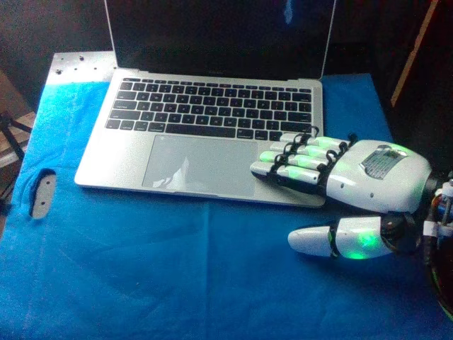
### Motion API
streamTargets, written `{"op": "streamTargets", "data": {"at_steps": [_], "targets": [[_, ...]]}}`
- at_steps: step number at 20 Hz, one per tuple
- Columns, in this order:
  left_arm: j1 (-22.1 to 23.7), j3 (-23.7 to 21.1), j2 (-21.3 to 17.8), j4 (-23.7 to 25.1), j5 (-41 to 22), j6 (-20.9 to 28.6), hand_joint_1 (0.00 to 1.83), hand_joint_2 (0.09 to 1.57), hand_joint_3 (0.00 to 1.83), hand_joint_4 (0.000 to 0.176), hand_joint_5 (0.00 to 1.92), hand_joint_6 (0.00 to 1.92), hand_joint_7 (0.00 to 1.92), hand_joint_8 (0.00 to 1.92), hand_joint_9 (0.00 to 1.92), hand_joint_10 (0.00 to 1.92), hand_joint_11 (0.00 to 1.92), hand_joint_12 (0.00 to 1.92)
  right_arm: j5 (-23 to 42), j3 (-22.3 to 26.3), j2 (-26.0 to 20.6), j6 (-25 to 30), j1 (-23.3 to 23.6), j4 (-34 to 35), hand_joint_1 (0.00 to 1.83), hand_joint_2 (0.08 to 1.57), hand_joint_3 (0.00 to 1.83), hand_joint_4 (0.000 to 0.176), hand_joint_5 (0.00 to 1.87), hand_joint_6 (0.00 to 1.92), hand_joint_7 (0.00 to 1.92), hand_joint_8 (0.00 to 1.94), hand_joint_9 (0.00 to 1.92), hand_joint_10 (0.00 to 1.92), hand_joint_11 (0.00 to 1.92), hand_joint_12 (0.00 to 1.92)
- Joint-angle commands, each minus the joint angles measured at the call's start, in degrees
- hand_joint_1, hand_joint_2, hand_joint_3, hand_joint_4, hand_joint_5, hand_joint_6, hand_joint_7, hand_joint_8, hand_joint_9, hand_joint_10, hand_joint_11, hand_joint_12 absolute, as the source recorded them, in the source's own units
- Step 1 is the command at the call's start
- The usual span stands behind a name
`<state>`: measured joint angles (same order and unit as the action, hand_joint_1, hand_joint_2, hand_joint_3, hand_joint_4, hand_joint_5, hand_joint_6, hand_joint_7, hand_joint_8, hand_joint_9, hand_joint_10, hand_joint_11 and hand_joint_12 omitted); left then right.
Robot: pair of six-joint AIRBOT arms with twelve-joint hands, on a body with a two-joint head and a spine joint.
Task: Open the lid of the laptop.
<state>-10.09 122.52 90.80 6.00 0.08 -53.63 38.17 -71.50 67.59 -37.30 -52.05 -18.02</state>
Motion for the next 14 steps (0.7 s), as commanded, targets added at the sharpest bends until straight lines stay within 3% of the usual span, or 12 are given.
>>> {"op": "streamTargets", "data": {"at_steps": [1,3,4,6,9,10,11,12,13,14], "targets": [[-0.3,-1.8,-1.8,0.2,-8.7,-0.6,0.65,1.05,0.01,0.176,0.0,0.0,0.0,0.0,0.0,0.0,0.0,0.0,4.9,0.6,0.4,0.5,0.5,0.2,0.0,1.32,0.0,0.0,0.02,0.0,0.0,0.0,0.0,0.0,0.05,0.02],[-0.9,-7.7,-5.4,-0.2,-13.6,-0.6,0.74,1.05,0.0,0.167,0.0,0.0,0.0,0.0,0.0,0.0,0.0,0.0,4.8,0.9,0.3,0.5,0.3,0.6,0.0,1.33,0.01,0.0,0.03,0.0,0.01,0.0,0.0,0.0,0.01,0.01],[-0.9,-9.9,-6.7,-0.2,-15.7,-0.6,0.73,1.05,0.0,0.176,0.0,0.0,0.0,0.0,0.0,0.0,0.0,0.0,4.8,1.0,0.3,0.5,0.0,0.8,0.0,1.32,0.0,0.0,0.04,0.01,0.02,0.01,0.0,0.0,0.01,0.01],[-1.0,-15.1,-9.8,-0.1,-20.7,-0.6,0.61,1.01,0.0,0.176,0.02,0.01,0.0,0.0,0.0,0.0,0.0,0.0,4.8,1.3,0.1,0.5,-0.5,1.6,0.0,1.29,0.0,0.0,0.05,0.01,0.01,0.0,0.0,0.0,0.0,0.0],[-2.5,-22.5,-14.8,-0.4,-27.5,-0.6,0.54,1.01,0.0,0.116,0.02,0.01,0.0,0.0,0.0,0.0,0.0,0.0,4.8,1.5,-0.1,0.5,-0.6,2.3,0.0,1.29,0.0,0.0,0.04,0.0,0.02,0.0,0.0,0.0,0.01,0.01],[-3.4,-25.0,-16.3,-0.3,-29.6,-0.6,0.5,1.0,0.0,0.132,0.0,0.0,0.0,0.0,0.0,0.0,0.0,0.0,4.8,1.6,-0.2,0.5,-0.6,2.3,0.0,1.28,0.0,0.0,0.03,0.0,0.02,0.0,0.0,0.0,0.02,0.01],[-4.4,-27.0,-17.6,-0.3,-31.8,-0.6,0.51,1.0,0.0,0.132,0.0,0.0,0.0,0.0,0.0,0.0,0.0,0.0,4.8,1.8,-0.4,0.5,-0.7,2.3,0.0,1.29,0.0,0.0,0.02,0.0,0.0,0.0,0.0,0.0,0.02,0.01],[-6.0,-29.7,-19.3,-0.8,-35.2,-0.6,0.57,0.97,0.0,0.112,0.02,0.01,0.0,0.0,0.0,0.0,0.0,0.0,4.9,2.4,-1.0,0.5,-0.7,2.3,0.0,1.28,0.0,0.0,0.02,0.0,0.01,0.0,0.0,0.0,0.02,0.01],[-7.2,-31.2,-20.5,-1.5,-37.6,-0.6,0.6,0.96,0.0,0.133,0.02,0.01,0.0,0.0,0.0,0.0,0.0,0.0,5.5,2.7,-1.3,0.5,-0.7,2.3,0.0,1.28,0.0,0.0,0.01,0.0,0.01,0.0,0.0,0.0,0.03,0.01],[-9.3,-34.3,-22.6,-2.2,-41.7,-0.4,0.69,0.94,0.0,0.146,0.03,0.01,0.02,0.01,0.0,0.0,0.0,0.0,7.1,3.3,-2.0,0.5,-0.7,2.3,0.0,1.28,0.0,0.016,0.0,0.0,0.04,0.01,0.0,0.0,0.0,0.0]]}}
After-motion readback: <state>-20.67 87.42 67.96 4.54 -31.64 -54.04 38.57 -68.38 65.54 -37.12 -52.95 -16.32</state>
